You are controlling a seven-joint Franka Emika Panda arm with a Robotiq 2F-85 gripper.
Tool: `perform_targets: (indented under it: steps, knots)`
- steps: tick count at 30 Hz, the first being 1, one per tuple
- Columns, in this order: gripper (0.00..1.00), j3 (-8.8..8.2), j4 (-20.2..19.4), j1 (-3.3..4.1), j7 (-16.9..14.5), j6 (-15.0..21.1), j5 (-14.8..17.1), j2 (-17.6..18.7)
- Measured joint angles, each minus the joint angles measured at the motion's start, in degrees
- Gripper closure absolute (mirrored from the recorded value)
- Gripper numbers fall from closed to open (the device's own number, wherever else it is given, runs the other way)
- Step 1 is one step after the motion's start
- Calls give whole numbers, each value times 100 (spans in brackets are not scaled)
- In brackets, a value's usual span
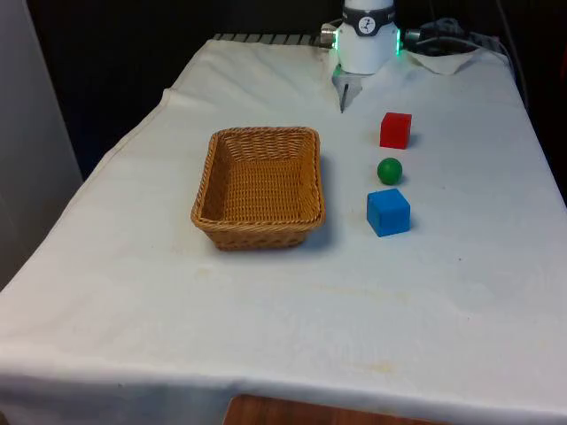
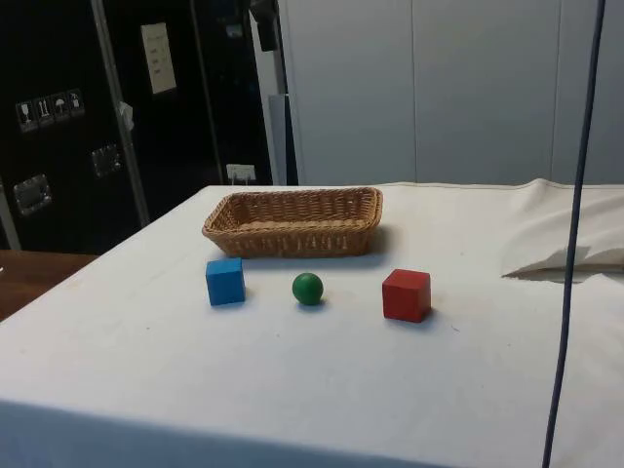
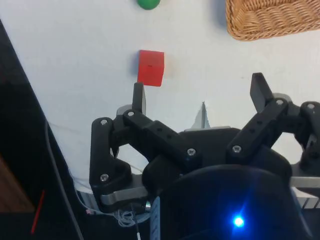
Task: Place all non-red objects into the basket.
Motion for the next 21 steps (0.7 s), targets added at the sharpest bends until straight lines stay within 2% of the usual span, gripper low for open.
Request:
perform_targets:
  steps: [4,13,21]
  knots:
    - [0,52,0,17,46,6,-6,0]
    - [0,292,29,52,321,34,-155,0]
    - [0,510,29,86,567,206,-281,0]
